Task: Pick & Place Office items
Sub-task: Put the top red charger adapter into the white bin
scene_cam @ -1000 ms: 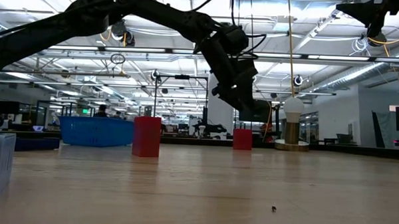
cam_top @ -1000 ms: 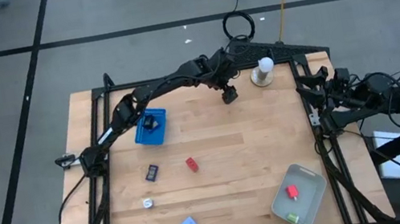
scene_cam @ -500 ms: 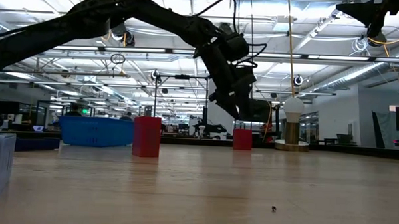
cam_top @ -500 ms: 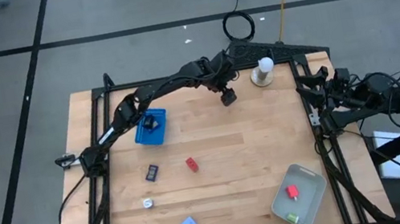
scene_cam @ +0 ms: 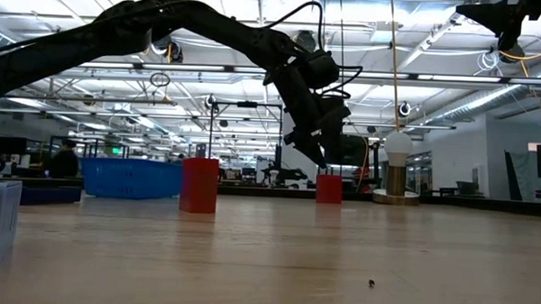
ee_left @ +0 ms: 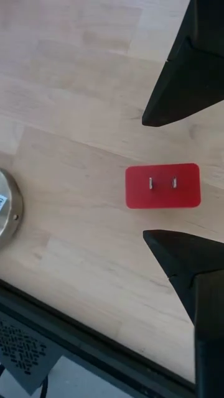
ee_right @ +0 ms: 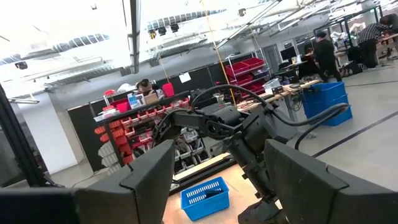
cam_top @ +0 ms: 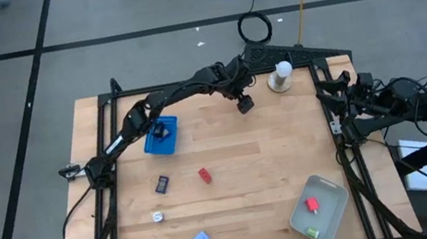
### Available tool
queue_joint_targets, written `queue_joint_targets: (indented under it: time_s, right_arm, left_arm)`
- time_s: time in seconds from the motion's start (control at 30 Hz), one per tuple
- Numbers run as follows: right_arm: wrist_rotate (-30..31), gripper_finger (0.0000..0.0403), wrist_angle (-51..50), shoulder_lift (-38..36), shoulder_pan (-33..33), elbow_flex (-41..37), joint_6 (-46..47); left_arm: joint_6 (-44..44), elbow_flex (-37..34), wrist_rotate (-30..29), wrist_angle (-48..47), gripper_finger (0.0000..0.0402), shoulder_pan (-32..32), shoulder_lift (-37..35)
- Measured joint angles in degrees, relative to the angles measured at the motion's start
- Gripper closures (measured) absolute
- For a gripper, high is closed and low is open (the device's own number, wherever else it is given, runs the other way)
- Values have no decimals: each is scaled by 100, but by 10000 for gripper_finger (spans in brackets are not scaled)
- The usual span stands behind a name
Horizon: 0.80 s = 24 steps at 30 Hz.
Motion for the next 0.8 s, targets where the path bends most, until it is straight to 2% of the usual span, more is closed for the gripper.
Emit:
queue_joint_targets:
  time_s: [0.27, 0.57, 0.8]
  right_arm:
    - [0, 161, -1, 0, -1, 0, 0]
    - [0, 161, -2, 0, -1, 0, 0]
    - [0, 161, -2, 0, -1, 0, -2]
  left_arm:
    - [2, 0, -14, 37, 119, 0, 0]
    - [65, 0, -374, 21, 119, 8, 0]
    - [61, 0, -411, 10, 119, 26, 0]
